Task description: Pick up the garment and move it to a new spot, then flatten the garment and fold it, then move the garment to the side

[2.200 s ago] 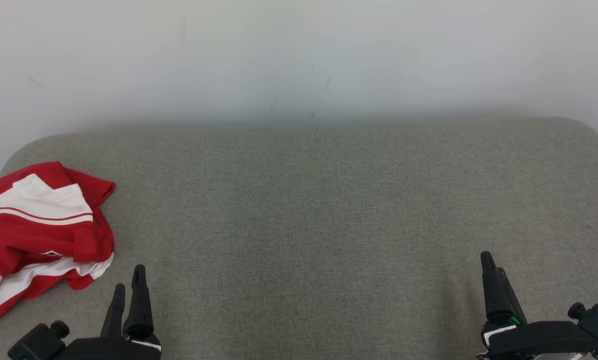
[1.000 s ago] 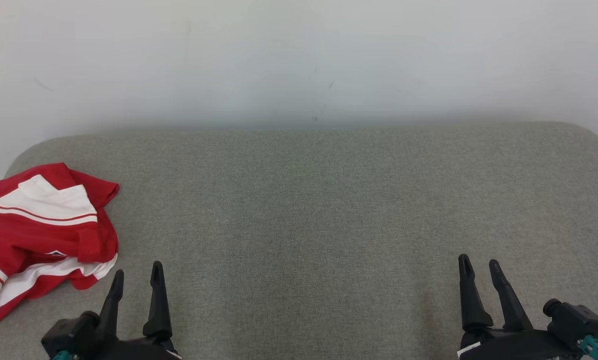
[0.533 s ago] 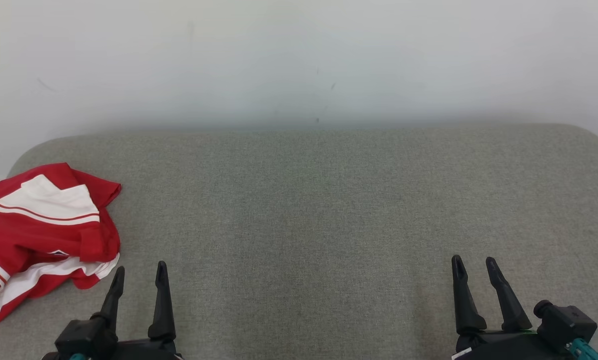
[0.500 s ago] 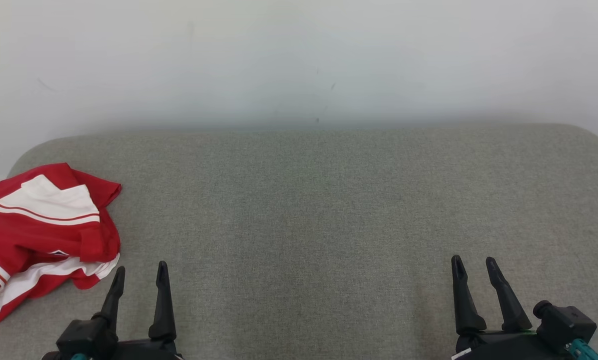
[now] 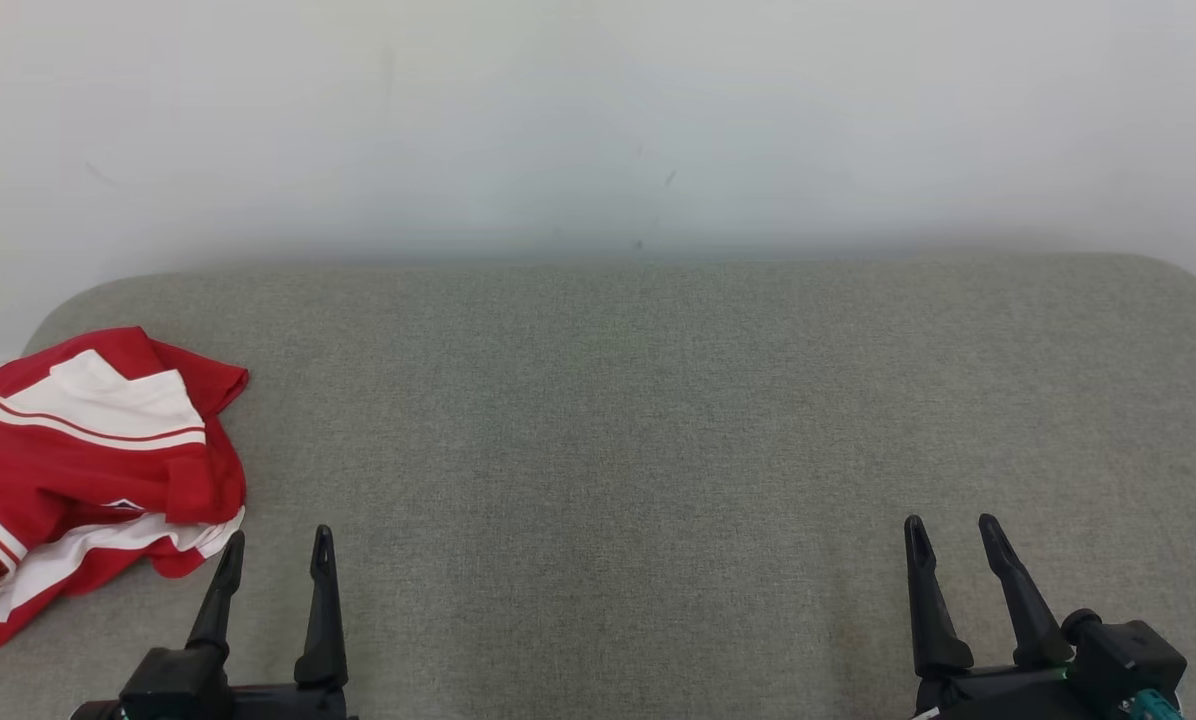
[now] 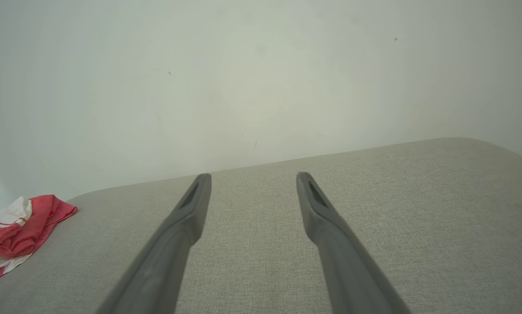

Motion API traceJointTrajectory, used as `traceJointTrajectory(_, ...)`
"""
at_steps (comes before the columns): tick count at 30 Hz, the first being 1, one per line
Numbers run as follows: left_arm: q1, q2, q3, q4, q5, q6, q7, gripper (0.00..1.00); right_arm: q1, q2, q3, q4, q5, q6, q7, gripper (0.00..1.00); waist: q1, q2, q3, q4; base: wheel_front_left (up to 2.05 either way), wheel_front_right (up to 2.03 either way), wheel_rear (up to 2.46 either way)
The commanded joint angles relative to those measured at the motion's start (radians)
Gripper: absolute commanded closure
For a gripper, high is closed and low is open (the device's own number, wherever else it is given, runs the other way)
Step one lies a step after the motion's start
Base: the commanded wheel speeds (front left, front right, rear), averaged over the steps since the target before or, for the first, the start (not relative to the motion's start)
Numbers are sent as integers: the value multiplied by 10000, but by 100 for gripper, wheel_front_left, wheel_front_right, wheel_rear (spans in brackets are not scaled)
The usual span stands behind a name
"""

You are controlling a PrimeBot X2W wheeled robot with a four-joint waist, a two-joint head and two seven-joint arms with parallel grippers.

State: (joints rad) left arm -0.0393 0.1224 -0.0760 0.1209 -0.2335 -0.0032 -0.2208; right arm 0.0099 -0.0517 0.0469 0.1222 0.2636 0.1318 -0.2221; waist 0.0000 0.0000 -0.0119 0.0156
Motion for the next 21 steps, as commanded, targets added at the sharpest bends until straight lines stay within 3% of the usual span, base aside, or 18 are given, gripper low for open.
traceJointTrajectory(1, 119, 65, 32, -27, 174, -55, -97, 0, 69, 0, -23, -66, -155, -17, -78, 0, 0, 0, -4, 9, 0, 0, 0)
traceJointTrajectory(21, 407, 7, 278, 107, 910, -59, -454, 0, 422, 12, -161, -115, -1060, -21, -445, 0, 0, 0, -111, 178, 0, 0, 0)
